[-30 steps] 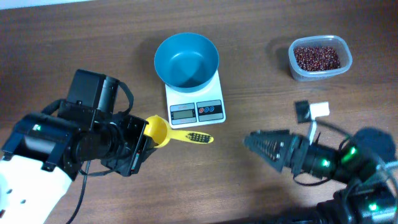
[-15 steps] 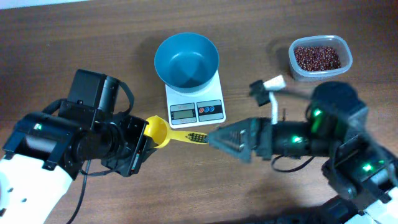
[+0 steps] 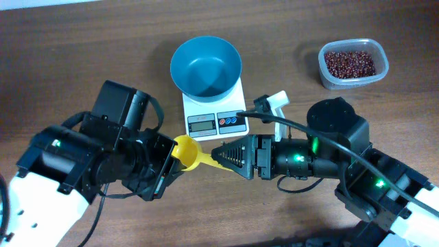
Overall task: Scoop item into bowl and weigh 50g on scale
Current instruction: 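Move the right gripper to the scoop handle near the left gripper, then close the right gripper on the scoop handle and release the left gripper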
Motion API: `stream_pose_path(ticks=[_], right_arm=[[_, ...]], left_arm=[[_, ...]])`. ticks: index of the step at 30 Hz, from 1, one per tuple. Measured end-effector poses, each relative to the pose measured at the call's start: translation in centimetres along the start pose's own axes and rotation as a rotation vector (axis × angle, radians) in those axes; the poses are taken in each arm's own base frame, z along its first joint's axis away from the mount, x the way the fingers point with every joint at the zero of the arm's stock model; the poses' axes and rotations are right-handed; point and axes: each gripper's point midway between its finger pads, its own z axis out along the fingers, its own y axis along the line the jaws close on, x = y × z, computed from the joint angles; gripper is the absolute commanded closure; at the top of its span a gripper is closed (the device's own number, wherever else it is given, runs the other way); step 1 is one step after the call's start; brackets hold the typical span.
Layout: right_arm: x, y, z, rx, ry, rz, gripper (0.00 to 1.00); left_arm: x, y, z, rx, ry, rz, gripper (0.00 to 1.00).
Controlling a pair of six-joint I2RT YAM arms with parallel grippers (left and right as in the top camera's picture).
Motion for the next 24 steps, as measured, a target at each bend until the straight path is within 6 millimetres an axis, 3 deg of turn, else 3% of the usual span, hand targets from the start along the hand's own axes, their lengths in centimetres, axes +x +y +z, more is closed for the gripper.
stream_pose_path(ticks=[10,24], right_arm=[[0.6,0.3,0.1,-0.023,0.035,0.012,0.57],[1.0,0.1,0.3,-0.022,0.063,0.034,0.72]], left_arm=[[2.1,-0.1,0.6,-0.013,0.023,-0.074,1.0],[2.1,-0.5,0.7,0.006,0.019,-0.16,1.0]])
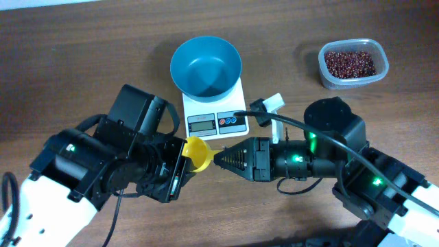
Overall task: Scoop item into bowl and weigh 50g on scale
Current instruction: 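Close the right gripper on the scoop handle and release the left gripper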
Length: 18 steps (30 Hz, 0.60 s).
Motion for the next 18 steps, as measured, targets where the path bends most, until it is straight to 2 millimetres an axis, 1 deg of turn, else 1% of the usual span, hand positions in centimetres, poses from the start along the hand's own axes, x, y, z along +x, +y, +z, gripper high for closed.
stream_pose_path(ticks=[5,7,13,18], right_arm=[[0.07,-0.51,0.33,0.013,0.011,0.017,0.74],[0.04,-0.48,0.33,0.012,0.01,0.017,0.78],[-0.11,-0.26,0.33,0.004,0.004,0.015,0.84],[-0.12,-0.27,0.33,0.004,0.003,0.034,0.85]], left_arm=[[0.03,0.02,0.01,-0.001,0.0,0.001,1.0],[0.43,0.19,0.13,-0.008,0.005,0.017,1.0],[0.46,0.37,0.26,-0.013,-0.014,0.027,1.0],[0.46,0.37,0.26,-0.013,-0.014,0.019,1.0]])
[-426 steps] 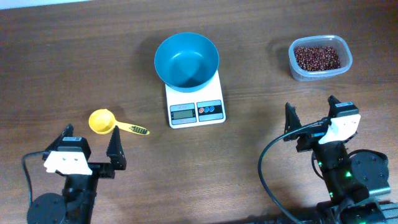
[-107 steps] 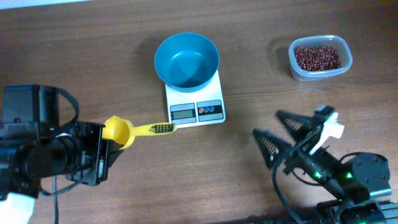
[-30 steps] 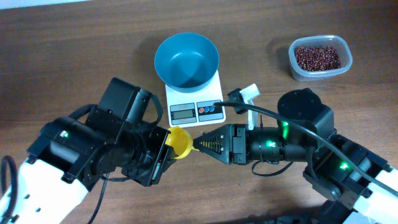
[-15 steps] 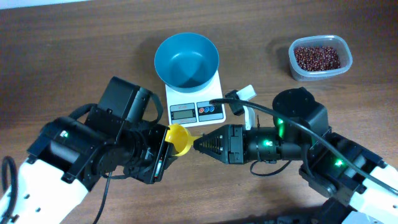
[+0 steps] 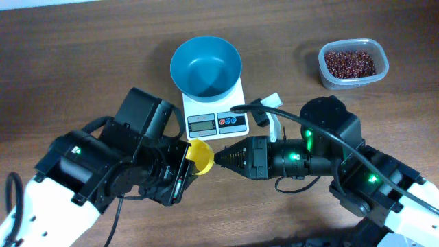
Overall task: Scoop item into bowl and weigh 50g on scale
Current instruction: 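Close the right gripper on the scoop handle and release the left gripper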
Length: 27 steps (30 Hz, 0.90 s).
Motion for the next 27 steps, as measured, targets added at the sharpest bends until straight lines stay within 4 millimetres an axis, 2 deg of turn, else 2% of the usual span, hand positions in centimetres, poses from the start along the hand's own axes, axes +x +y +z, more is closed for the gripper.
stream_pose_path(ticks=[2,6,11,13,15,16,17,19,24,27], right_arm=[[0.0,0.0,0.0,0.0,0.0,0.01,0.85],[0.0,-0.1,0.0,0.002,0.0,0.02,0.96],[0.0,-0.2,0.1,0.008,0.0,0.038,0.96],[0.0,-0.2,0.1,0.008,0.0,0.037,0.96],[0.0,-0.2,0.1,0.006,0.003,0.038,0.96],[0.1,0.0,0.1,-0.001,0.009,0.035,0.96],[0.3,0.1,0.0,-0.01,0.018,0.032,0.96],[0.5,0.2,0.0,-0.017,0.028,0.009,0.96],[0.3,0.0,0.1,-0.004,0.018,-0.072,0.96],[0.3,-1.1,0.0,0.047,0.008,-0.101,0.96]], left_arm=[[0.0,0.0,0.0,-0.001,0.0,-0.012,1.0],[0.0,0.0,0.0,-0.001,0.0,-0.013,1.0],[-0.1,0.0,0.0,0.0,-0.006,-0.013,1.0],[-0.1,0.0,0.0,0.0,-0.007,-0.013,0.95],[-0.1,0.0,0.0,-0.001,-0.007,-0.013,0.84],[-0.1,0.0,0.0,-0.001,-0.007,-0.018,0.58],[0.0,0.0,0.0,-0.001,-0.006,-0.023,0.46],[0.0,0.0,0.0,0.0,-0.006,-0.024,0.35],[-1.0,-0.5,-0.5,0.028,-0.023,-0.043,0.33],[-3.2,-1.6,-3.2,0.146,-0.075,0.04,0.3]])
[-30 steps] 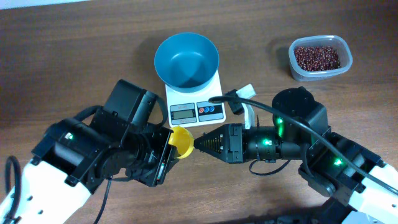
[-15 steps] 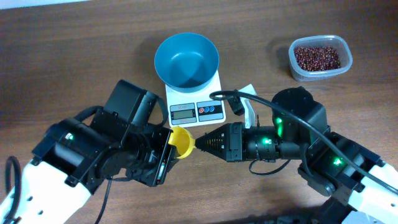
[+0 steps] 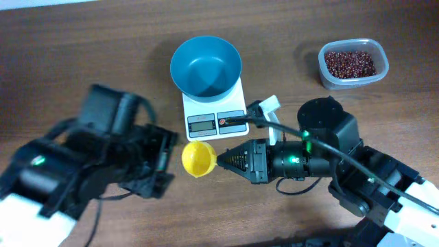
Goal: Scoop item into bowl and weigh 50g on scale
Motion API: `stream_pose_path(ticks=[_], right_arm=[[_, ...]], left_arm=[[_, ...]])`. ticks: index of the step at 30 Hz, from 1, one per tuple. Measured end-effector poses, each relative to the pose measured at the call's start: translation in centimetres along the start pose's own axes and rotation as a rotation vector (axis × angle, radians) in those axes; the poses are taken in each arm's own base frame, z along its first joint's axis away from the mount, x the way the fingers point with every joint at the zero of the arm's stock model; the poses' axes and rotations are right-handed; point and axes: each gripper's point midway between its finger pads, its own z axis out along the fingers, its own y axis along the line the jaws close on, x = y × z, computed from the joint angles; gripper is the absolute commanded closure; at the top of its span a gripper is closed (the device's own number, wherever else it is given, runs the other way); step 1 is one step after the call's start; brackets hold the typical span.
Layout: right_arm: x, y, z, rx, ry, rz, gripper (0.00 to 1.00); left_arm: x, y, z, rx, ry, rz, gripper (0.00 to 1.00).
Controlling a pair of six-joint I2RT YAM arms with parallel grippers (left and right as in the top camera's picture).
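The yellow scoop (image 3: 197,158) hangs just in front of the white scale (image 3: 195,108), its round cup facing up. My right gripper (image 3: 221,160) is shut on the scoop's handle, which is hidden between the fingers. My left gripper (image 3: 164,162) is a short gap to the left of the scoop, blurred, with its jaws apart and nothing in them. An empty blue bowl (image 3: 206,66) sits on the scale. The clear tub of red beans (image 3: 352,63) stands at the far right.
The scale's display and buttons (image 3: 216,123) face the arms. A black cable (image 3: 274,123) arches over the right arm near the scale's right corner. Bare wooden table (image 3: 82,55) lies to the left of the scale.
My left gripper has let go of the scoop and drawn back to the left. The scoop now sits in the right gripper alone, at about the same spot.
At first my left gripper held the scoop's cup while the right gripper's tips were at the handle's end. Over the following moments the two grippers closed in until the handle was hidden in the right one. Now only the right holds it.
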Motion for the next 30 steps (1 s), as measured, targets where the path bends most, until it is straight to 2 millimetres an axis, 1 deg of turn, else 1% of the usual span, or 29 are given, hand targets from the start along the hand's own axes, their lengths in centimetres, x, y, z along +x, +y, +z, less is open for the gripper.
stream_pose_path(ticks=[1,3,5,6,7,8,10,13,15,17,18,19,20,21,22,23,24,25,26,27,28,29,30], right_arm=[[0.0,-0.1,0.0,0.006,-0.002,-0.016,0.96],[-0.3,-0.4,0.0,0.02,-0.015,-0.045,0.96],[-0.4,-0.5,0.0,0.031,-0.026,-0.058,0.96],[-0.4,-0.7,0.0,0.04,-0.027,-0.057,0.96],[-0.4,-1.1,-0.1,0.058,-0.028,-0.055,0.96],[-0.1,-1.7,-0.3,0.088,-0.028,-0.055,0.96],[0.0,-2.0,-0.9,0.12,-0.044,-0.06,0.96],[-0.1,-2.4,-3.0,0.195,-0.103,-0.079,0.96],[-0.1,-2.1,-5.0,0.246,-0.149,-0.087,0.96],[-0.5,-0.5,-7.0,0.24,-0.206,-0.114,0.96],[-0.4,0.2,-8.0,0.244,-0.219,-0.117,0.96],[-0.3,1.7,-9.7,0.223,-0.257,-0.139,0.96],[-0.2,2.8,-11.0,0.209,-0.281,-0.153,0.96],[0.0,3.4,-11.8,0.206,-0.29,-0.157,0.96],[0.3,4.5,-13.4,0.195,-0.317,-0.17,0.96],[0.7,4.7,-14.5,0.208,-0.326,-0.166,0.96],[1.3,4.5,-15.7,0.244,-0.331,-0.149,0.96],[1.9,4.0,-16.7,0.285,-0.335,-0.13,0.96],[2.5,3.7,-17.5,0.314,-0.333,-0.114,0.96],[2.7,3.5,-18.3,0.339,-0.34,-0.105,0.96],[2.8,3.5,-18.7,0.353,-0.347,-0.099,0.96],[2.9,3.3,-19.0,0.366,-0.351,-0.093,0.96],[2.9,3.2,-19.0,0.371,-0.354,-0.092,0.96]], left_arm=[[-0.7,-0.4,-1.0,0.044,-0.024,0.051,0.27],[-1.5,-0.9,-2.9,0.119,-0.067,0.192,0.18],[-1.7,-1.1,-4.4,0.175,-0.107,0.336,0.1],[-1.6,-1.0,-4.9,0.19,-0.118,0.395,0.03],[-1.5,-0.9,-5.5,0.204,-0.134,0.452,0.01],[-1.4,-0.5,-5.6,0.198,-0.137,0.477,0.01],[-1.5,0.7,-5.6,0.15,-0.135,0.501,0.01],[-1.5,2.4,-5.4,0.081,-0.124,0.5,0.01],[-1.7,3.5,-5.3,0.037,-0.121,0.492,0.01],[-1.7,4.1,-5.3,0.011,-0.119,0.489,0.01],[-1.7,4.5,-5.3,-0.003,-0.117,0.484,0.01],[-1.8,4.8,-5.3,-0.017,-0.119,0.48,0.01],[-1.9,5.0,-5.3,-0.024,-0.121,0.478,0.01],[-2.0,5.1,-5.3,-0.029,-0.125,0.477,0.01],[-2.0,5.2,-5.3,-0.034,-0.126,0.476,0.01],[-2.0,5.3,-5.3,-0.038,-0.127,0.476,0.01],[-2.0,5.3,-5.3,-0.039,-0.127,0.49,0.0],[-2.0,5.2,-5.3,-0.038,-0.127,0.516,0.1],[-2.1,4.7,-5.3,-0.02,-0.133,0.555,0.16],[-2.0,3.6,-5.4,0.018,-0.141,0.599,0.28],[-1.8,2.3,-5.5,0.072,-0.145,0.654,0.41],[-1.4,1.2,-5.5,0.112,-0.14,0.704,0.67],[-1.1,-0.3,-5.4,0.166,-0.135,0.754,0.73]])
